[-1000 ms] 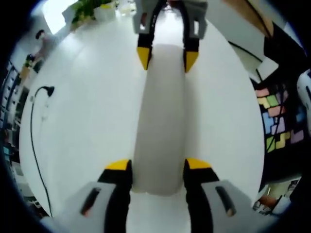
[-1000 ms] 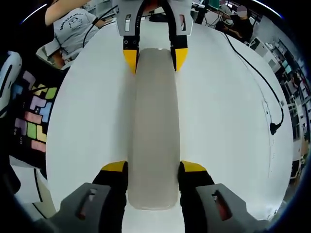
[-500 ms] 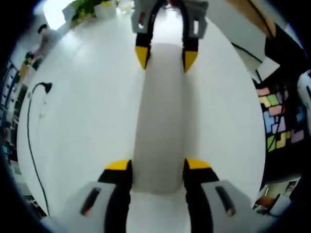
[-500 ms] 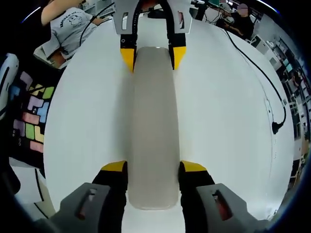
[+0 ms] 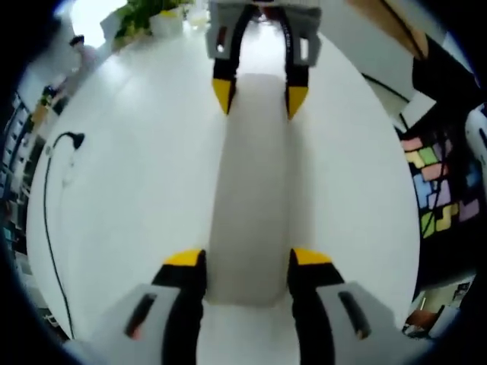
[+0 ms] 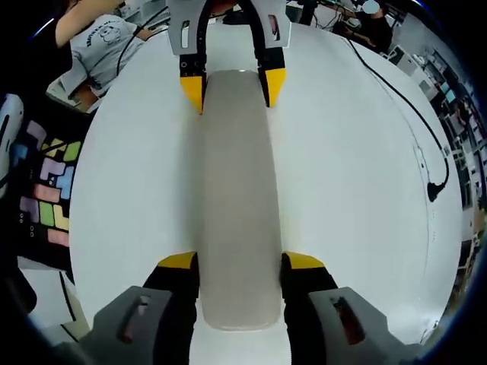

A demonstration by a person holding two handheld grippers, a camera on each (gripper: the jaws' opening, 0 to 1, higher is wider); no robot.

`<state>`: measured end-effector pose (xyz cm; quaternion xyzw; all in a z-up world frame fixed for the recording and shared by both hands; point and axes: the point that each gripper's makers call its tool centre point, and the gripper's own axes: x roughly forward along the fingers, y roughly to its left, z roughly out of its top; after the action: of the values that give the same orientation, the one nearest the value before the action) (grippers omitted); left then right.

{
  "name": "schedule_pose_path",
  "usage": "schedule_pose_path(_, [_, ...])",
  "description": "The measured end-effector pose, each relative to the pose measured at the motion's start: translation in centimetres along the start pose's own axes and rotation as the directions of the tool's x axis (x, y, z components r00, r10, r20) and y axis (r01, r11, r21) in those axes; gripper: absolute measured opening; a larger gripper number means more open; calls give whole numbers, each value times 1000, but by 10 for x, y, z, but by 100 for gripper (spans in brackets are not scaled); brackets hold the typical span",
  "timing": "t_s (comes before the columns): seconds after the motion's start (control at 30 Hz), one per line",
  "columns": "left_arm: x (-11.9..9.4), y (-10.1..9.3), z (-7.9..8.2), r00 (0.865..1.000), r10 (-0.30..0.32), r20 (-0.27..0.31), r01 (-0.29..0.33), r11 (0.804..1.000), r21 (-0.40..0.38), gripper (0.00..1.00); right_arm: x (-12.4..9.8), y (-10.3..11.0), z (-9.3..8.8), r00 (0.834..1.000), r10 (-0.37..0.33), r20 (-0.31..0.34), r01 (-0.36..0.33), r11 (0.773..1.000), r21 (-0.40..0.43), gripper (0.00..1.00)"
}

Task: Arrange the utensils inside the cutlery case until each visible utensil rests in its matching compartment.

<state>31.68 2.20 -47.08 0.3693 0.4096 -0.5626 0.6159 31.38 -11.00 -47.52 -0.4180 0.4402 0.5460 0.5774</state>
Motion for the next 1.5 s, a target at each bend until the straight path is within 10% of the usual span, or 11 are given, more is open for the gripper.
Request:
schedule_pose_path(0.53, [0, 2, 0, 1000, 18, 6, -18, 1000, 6, 49, 0, 0, 1, 1000, -5, 11, 4, 1000, 30, 46])
schedule_pose_path(0.8, [-14, 19, 5, 990, 107, 89, -106, 994, -22, 79, -7, -6, -8, 998, -32, 53, 27, 996, 83, 70])
schedule_pose_path(0.97, [-33, 22, 17, 956, 154, 249, -151, 988, -33, 100, -20, -14, -4, 982, -108, 153, 94, 991, 96, 95])
schedule_pose_path(1.23, [-46, 12, 20, 901, 190, 391, -164, 981, -101, 100, -30, -9, 0, 953, -156, 260, 121, 982, 143, 99])
schedule_pose_path(1.43, [-50, 12, 31, 851, 241, 466, -208, 971, -122, 100, -35, -5, 20, 892, -220, 394, 177, 974, 143, 99])
schedule_pose_path(1.5, [-53, 14, 39, 815, 268, 515, -226, 964, -144, 100, -40, -9, 24, 861, -267, 433, 195, 960, 203, 99])
